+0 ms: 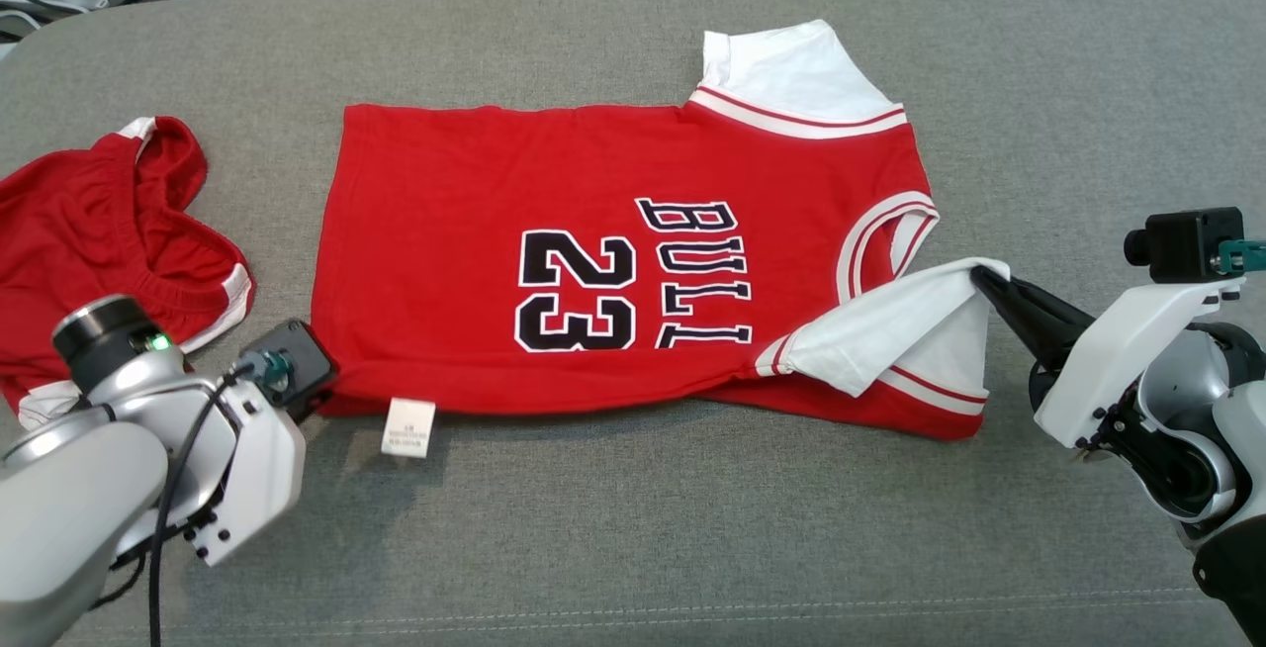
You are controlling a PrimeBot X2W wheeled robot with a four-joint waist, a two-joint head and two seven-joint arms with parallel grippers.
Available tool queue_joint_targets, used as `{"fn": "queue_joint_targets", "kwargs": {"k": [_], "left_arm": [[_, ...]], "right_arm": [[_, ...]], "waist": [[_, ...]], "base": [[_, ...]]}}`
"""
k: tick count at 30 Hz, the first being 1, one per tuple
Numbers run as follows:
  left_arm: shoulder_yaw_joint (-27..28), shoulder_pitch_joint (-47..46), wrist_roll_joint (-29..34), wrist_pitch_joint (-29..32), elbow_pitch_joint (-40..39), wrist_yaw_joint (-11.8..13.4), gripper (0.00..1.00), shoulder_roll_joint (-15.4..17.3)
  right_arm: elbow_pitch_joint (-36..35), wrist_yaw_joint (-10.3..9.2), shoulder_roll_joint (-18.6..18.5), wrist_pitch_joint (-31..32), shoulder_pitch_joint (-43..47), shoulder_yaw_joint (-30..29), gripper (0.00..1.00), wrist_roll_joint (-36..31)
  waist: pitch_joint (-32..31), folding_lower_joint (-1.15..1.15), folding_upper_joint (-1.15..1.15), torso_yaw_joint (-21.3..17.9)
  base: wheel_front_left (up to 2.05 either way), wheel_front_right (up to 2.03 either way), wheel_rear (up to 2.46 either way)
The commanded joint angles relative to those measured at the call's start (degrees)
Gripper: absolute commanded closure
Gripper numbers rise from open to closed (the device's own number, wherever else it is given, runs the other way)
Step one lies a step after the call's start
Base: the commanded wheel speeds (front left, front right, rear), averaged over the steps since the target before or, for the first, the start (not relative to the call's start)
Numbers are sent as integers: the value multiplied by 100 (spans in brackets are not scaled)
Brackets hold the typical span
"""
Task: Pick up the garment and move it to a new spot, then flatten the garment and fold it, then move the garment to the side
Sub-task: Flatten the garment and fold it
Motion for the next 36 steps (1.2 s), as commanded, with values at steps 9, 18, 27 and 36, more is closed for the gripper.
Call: {"fn": "queue_joint_targets", "kwargs": {"k": [9,18,27,36], "left_arm": [[258,-520,-135,-573,810,1,100,-79],[258,-780,-155,-1072,1500,1,43,-384],[258,-965,-452,-1792,2319,1,0,-684],[534,-525,-880,-2563,2991,181,0,-1038]], "right_arm": [[257,-16,25,-349,-392,155,100,46],[625,-16,212,-633,-743,301,64,-20],[845,-16,203,-1157,-899,221,0,-62],[870,-16,33,-1652,-347,105,0,-147]], "waist": [[254,0,0,-31],[523,0,0,-82],[538,0,0,-65],[120,0,0,27]], "base": [[0,0,0],[0,0,0],[0,0,0],[0,0,0]]}}
